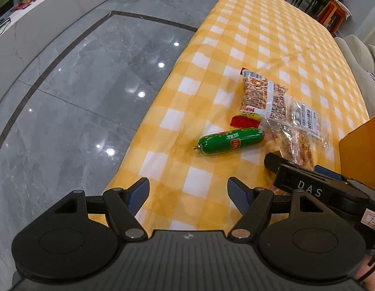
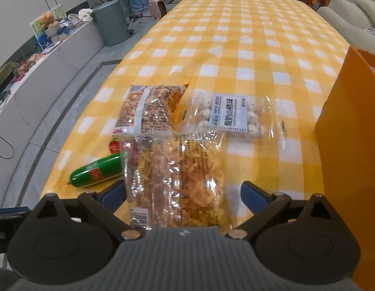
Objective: Organize snacks
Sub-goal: 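Grasp the clear waffle bag with the right gripper, then lift the waffle bag with the right gripper while the left grasps the green sausage, then carry the waffle bag and green sausage over the box with both grippers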
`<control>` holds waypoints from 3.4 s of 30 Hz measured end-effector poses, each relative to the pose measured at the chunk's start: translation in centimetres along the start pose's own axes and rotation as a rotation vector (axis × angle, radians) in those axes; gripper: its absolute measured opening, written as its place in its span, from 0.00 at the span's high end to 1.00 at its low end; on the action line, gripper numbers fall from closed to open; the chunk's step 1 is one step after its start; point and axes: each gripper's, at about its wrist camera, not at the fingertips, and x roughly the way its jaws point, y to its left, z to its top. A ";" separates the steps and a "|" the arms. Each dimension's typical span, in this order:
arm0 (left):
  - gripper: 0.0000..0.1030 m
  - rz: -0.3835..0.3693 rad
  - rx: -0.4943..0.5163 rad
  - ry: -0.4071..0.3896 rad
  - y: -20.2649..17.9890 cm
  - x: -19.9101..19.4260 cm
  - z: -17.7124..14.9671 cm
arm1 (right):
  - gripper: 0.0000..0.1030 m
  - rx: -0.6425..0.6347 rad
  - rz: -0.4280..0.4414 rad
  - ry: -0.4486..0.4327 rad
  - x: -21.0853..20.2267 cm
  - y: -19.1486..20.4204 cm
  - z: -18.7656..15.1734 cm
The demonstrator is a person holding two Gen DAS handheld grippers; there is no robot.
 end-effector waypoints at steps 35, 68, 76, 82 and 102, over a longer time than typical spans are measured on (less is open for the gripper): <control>0.18 -0.002 0.049 -0.151 -0.7 -2.9 -0.5 | 0.17 -0.211 -0.019 -0.291 -1.2 -0.1 -7.4; 0.31 -0.052 0.803 -0.046 -7.8 5.3 1.7 | 0.25 -0.209 -0.022 -0.330 -1.1 -0.5 -8.1; 0.72 -0.063 0.697 -0.043 -7.9 5.0 1.5 | 0.27 -0.210 -0.025 -0.335 -1.3 -0.4 -8.4; 0.76 -0.126 0.500 -0.033 -5.7 2.3 2.6 | 0.30 -0.219 -0.028 -0.338 -1.7 -0.5 -8.6; 0.76 -0.217 0.197 -0.278 -5.9 -11.6 1.1 | 0.31 -0.046 0.068 -0.477 -10.9 -0.4 -6.2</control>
